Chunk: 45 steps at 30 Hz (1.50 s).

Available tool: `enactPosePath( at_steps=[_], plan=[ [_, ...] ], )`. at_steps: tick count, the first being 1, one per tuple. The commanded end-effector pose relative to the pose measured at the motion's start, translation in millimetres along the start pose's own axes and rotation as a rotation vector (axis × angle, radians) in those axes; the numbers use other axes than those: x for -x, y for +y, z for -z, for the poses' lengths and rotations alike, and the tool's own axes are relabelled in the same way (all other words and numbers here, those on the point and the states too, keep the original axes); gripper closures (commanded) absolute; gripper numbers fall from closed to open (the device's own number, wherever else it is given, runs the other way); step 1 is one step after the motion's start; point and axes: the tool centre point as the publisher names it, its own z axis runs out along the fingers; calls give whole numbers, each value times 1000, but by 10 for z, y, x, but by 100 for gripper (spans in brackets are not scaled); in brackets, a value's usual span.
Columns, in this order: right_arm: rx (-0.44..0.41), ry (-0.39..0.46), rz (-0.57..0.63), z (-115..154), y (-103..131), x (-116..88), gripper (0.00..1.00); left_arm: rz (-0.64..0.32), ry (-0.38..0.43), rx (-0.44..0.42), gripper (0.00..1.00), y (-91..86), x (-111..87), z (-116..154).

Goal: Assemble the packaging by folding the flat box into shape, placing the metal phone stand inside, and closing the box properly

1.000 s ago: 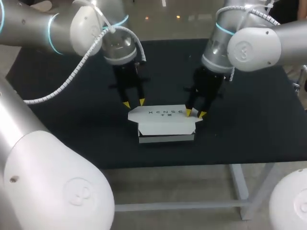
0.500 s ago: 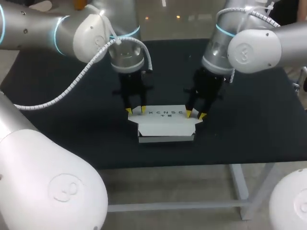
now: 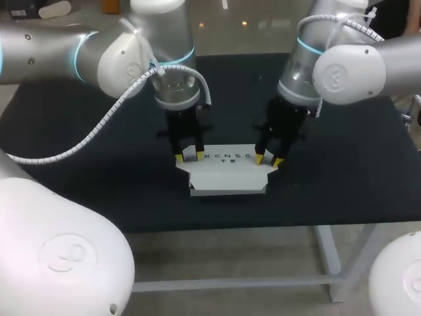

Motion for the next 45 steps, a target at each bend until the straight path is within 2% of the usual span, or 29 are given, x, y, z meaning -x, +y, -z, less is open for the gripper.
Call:
enactPosePath(
  at_steps=[1, 23, 45],
  plan=[
    [-5, 3, -1, -18, 7, 11, 56, 0, 6, -12, 55, 38, 36, -22],
    [-18, 13, -4, -87, 30, 5, 56, -44, 26, -56, 56, 91, 45, -138],
    [-31, 47, -9, -98, 56, 6, 53, -59, 26, -71, 67, 68, 13, -206]
  ],
)
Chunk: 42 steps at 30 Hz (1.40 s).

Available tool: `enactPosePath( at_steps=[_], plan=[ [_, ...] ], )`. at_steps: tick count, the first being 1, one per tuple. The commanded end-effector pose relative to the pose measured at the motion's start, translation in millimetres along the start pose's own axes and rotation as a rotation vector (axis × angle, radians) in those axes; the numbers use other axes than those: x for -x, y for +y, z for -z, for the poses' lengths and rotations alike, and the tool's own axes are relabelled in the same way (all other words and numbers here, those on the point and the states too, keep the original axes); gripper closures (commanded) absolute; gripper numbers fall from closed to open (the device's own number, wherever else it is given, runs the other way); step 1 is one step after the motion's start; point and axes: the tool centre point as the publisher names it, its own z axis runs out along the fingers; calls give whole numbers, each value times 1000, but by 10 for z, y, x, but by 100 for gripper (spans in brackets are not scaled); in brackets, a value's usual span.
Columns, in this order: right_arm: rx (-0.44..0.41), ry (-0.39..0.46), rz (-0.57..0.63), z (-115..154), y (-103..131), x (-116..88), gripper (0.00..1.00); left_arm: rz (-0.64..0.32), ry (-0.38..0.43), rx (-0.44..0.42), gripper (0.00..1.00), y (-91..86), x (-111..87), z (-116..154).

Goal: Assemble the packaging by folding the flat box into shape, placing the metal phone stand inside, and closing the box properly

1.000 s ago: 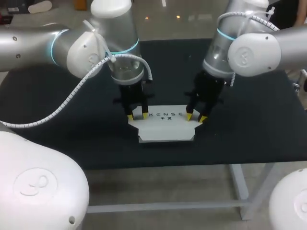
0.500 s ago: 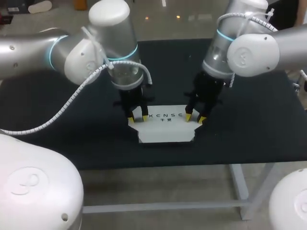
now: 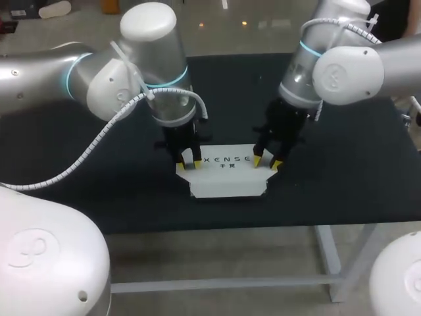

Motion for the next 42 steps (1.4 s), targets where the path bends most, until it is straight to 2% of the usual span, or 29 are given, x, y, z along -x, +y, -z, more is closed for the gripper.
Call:
enactPosePath(
  at_steps=[1, 9, 14, 17, 21, 24, 26, 28, 30, 31, 35, 42],
  plan=[
    [-10, 4, 1, -1, 20, 13, 53, 1, -8, 2, 67, -16, -33, -15],
    [-12, 14, -2, 37, 38, 4, 53, 0, -7, 4, 73, -32, -41, -13],
    [-12, 14, -2, 37, 38, 4, 51, 0, -7, 4, 69, -32, -41, -13],
    [-12, 14, -2, 37, 38, 4, 40, 0, -7, 4, 67, -32, -41, -13],
    [-12, 14, -2, 37, 38, 4, 47, 0, -7, 4, 66, -32, -41, -13],
    [-12, 14, -2, 37, 38, 4, 47, 0, -7, 4, 65, -32, -41, -13],
    [-12, 14, -2, 37, 38, 4, 50, 0, -7, 4, 60, -32, -41, -13],
    [-12, 14, -2, 37, 38, 4, 53, 0, -7, 4, 60, -32, -41, -13],
    [-12, 14, -2, 37, 38, 4, 53, 0, -7, 4, 60, -32, -41, -13],
    [-12, 14, -2, 37, 38, 4, 53, 0, -7, 4, 55, -32, -41, -13],
    [-12, 14, -2, 37, 38, 4, 52, 0, -7, 4, 58, -32, -41, -13],
    [-12, 14, -2, 37, 38, 4, 56, 0, -7, 4, 55, -32, -41, -13]
  ],
)
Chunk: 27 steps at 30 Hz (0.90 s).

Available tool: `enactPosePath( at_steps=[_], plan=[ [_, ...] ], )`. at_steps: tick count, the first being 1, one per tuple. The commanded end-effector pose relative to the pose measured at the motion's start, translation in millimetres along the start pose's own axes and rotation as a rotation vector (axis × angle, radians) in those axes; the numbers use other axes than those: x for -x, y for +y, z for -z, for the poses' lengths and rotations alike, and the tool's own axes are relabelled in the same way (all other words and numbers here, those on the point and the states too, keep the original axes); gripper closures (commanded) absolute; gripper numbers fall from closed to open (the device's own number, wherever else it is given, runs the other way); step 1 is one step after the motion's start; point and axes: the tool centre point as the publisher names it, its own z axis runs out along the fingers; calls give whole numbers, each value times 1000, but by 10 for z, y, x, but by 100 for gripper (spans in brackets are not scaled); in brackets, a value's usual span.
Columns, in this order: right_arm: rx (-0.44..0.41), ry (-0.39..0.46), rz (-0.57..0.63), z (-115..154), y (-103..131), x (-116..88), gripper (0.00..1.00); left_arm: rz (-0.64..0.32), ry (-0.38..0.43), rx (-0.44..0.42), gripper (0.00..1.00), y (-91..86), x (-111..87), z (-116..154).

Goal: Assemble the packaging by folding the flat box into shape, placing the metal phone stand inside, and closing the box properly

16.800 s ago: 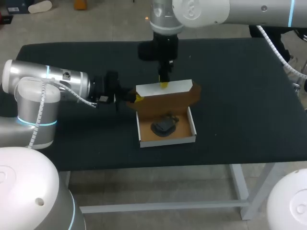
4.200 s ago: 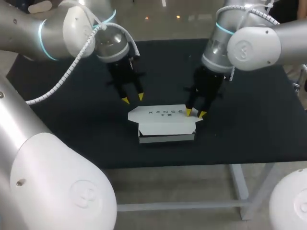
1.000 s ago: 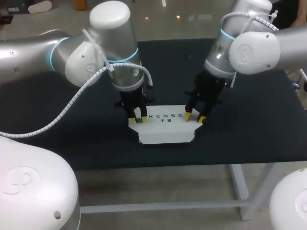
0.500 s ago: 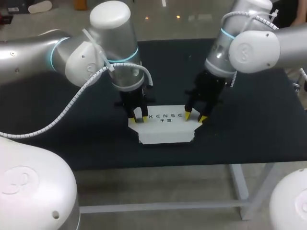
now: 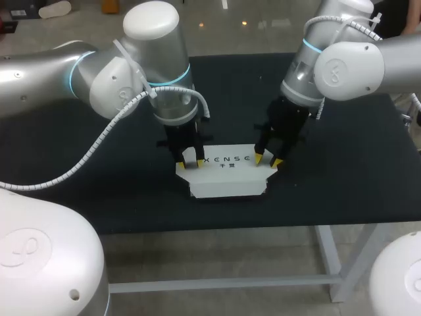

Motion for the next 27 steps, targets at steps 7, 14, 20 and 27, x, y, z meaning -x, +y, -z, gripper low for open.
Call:
enactPosePath(
  at_steps=[7, 14, 20, 27],
  plan=[
    [-5, 0, 1, 1, 10, -3, 55, 1, -8, -1, 55, 0, -10, 1],
    [-3, -2, 0, -2, 9, -2, 59, 2, -14, -11, 54, 18, -12, 0],
    [1, -10, 2, -15, 4, -4, 57, -4, -29, -29, 52, 40, -7, -7],
    [14, -12, 8, -27, -5, -7, 56, -23, -18, -50, 52, 58, 20, -6]
  ],
)
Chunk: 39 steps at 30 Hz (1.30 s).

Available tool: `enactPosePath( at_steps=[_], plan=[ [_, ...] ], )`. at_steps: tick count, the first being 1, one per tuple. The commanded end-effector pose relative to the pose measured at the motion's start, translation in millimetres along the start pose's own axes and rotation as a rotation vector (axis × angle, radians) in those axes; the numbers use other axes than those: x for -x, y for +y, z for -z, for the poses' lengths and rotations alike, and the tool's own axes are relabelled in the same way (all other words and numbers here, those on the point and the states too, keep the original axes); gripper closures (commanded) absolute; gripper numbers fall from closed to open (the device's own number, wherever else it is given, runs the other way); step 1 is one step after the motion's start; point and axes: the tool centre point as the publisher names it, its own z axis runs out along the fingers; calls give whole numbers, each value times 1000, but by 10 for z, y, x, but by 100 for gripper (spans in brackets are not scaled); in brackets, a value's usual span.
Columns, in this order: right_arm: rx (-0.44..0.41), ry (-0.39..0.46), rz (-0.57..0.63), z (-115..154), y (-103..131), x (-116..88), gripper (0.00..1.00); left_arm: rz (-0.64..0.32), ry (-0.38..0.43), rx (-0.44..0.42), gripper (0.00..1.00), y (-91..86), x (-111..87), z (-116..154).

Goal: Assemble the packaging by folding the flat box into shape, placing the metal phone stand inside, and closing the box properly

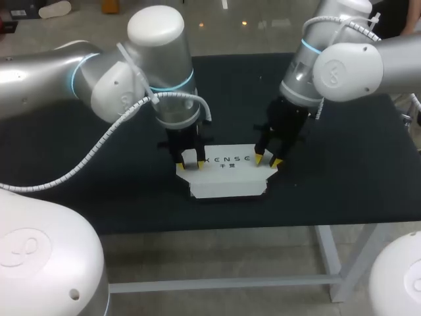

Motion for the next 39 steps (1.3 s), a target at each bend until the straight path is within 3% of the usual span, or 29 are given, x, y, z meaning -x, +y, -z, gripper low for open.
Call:
enactPosePath(
  at_steps=[1, 25, 39],
  plan=[
    [9, -1, 4, -17, -13, -11, 56, -7, 3, -17, 52, 46, 16, 9],
    [135, 12, -20, -73, -98, 38, 51, -35, 26, -41, 53, 36, 42, -47],
    [159, 47, -39, -113, -44, 69, 52, -61, 56, -54, 53, 25, 62, -104]
  ],
)
